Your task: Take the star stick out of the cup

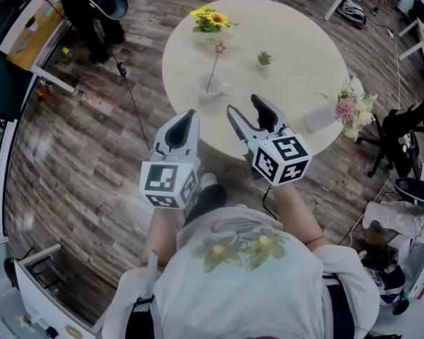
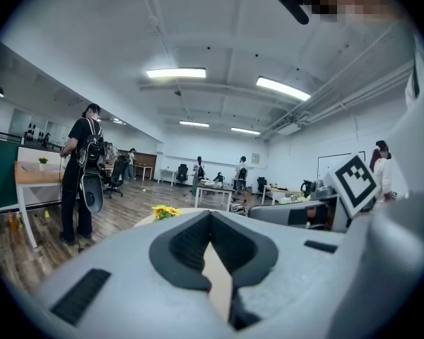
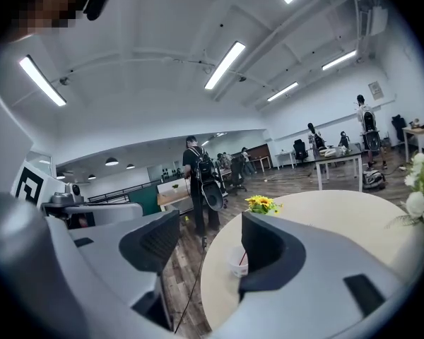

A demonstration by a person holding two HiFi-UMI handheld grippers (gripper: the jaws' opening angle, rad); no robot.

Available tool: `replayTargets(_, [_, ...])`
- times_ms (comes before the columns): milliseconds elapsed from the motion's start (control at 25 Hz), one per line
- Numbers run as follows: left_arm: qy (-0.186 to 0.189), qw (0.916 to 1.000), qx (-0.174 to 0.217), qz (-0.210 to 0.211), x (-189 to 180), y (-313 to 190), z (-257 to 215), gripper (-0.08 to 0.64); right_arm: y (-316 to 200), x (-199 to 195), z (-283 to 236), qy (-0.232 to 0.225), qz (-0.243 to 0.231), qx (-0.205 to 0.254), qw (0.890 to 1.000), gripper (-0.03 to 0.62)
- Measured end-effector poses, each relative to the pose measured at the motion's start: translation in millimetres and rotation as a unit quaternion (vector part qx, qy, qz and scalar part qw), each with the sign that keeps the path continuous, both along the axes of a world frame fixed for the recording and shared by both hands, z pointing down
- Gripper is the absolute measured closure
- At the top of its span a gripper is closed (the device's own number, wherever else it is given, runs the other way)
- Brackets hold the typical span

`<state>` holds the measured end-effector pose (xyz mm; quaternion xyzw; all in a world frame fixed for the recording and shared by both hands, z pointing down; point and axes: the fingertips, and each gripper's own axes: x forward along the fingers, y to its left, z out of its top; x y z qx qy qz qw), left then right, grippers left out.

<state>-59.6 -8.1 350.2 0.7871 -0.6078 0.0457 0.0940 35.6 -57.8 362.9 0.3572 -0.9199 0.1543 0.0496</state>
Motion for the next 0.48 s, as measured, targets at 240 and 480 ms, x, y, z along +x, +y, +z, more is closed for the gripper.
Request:
replayTargets(240, [0.007, 0.9997, -0.008, 0.021, -16.3, -20.0, 9.0, 0.557, -19.8, -11.5, 19.4, 0.014, 0.023, -0.024, 0.999, 0.325])
replayTargets(480, [0.004, 0.9987, -0.014, 0.048, -31.3, -35.8, 15.4, 0.557, -33.7, -22.9, 31.7, 0.016, 0.048, -0.042, 0.998, 0.325])
